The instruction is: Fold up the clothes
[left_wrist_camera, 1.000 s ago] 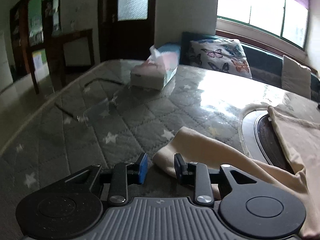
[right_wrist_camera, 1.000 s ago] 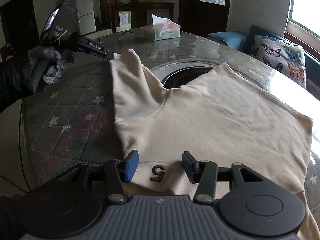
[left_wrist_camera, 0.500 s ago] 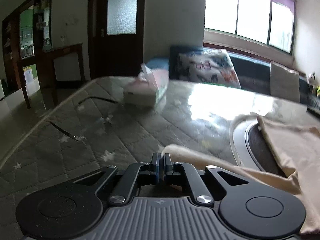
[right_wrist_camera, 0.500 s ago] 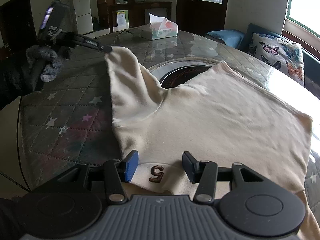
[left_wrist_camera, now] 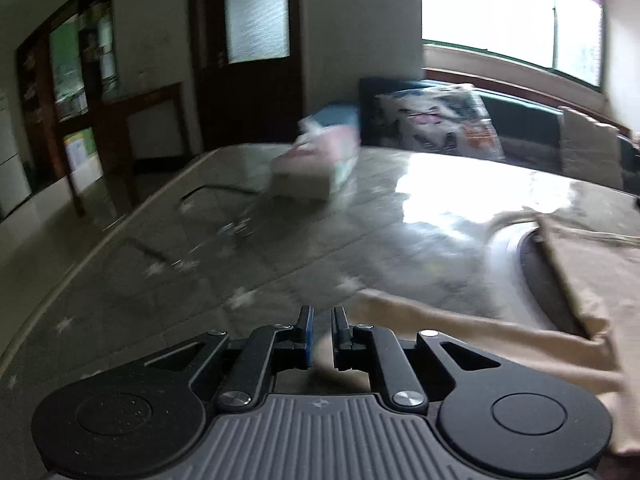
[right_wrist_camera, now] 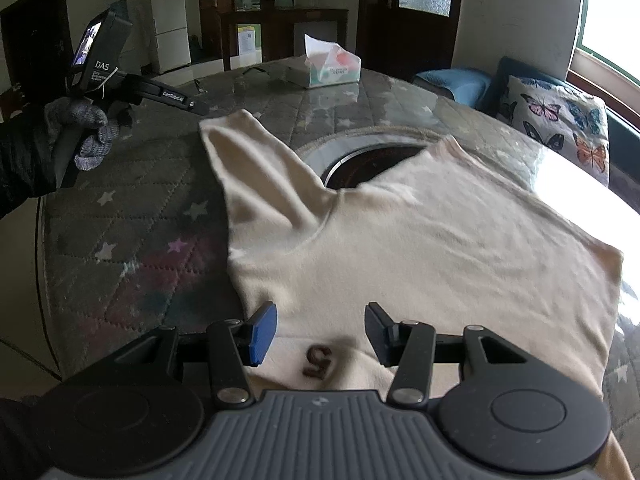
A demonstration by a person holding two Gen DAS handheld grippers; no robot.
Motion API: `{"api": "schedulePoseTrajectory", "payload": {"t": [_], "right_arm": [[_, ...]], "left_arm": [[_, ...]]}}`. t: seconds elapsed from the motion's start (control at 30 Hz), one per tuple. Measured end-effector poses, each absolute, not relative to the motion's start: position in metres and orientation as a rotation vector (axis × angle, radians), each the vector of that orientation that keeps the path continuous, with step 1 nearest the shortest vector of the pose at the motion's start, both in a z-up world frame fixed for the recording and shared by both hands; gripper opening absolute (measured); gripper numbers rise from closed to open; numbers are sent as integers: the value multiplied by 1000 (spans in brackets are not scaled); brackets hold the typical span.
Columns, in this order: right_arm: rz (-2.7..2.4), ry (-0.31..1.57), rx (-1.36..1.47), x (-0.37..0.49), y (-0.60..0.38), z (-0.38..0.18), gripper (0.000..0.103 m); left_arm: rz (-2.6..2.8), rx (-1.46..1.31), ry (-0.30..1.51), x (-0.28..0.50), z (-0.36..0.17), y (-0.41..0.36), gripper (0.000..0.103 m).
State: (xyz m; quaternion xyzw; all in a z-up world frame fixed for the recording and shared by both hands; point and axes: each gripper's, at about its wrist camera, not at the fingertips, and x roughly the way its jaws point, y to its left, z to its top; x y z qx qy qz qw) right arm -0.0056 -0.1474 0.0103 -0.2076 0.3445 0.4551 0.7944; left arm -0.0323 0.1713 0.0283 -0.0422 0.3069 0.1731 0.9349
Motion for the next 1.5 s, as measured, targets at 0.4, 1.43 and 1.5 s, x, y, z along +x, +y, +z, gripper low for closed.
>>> {"api": "schedulePoseTrajectory", "payload": {"t": [0.4, 1.43, 1.5], "right_arm": [[1069, 710, -427, 11, -81, 9, 50], [1205, 724, -434, -3, -4, -9, 64], [1250, 713, -455, -14, 0, -9, 65]], "left_arm": [[203, -44, 709, -2, 7, 135, 10], [297, -38, 708, 7, 5, 186, 39], [307, -50, 704, 5, 7, 189, 39]]}}
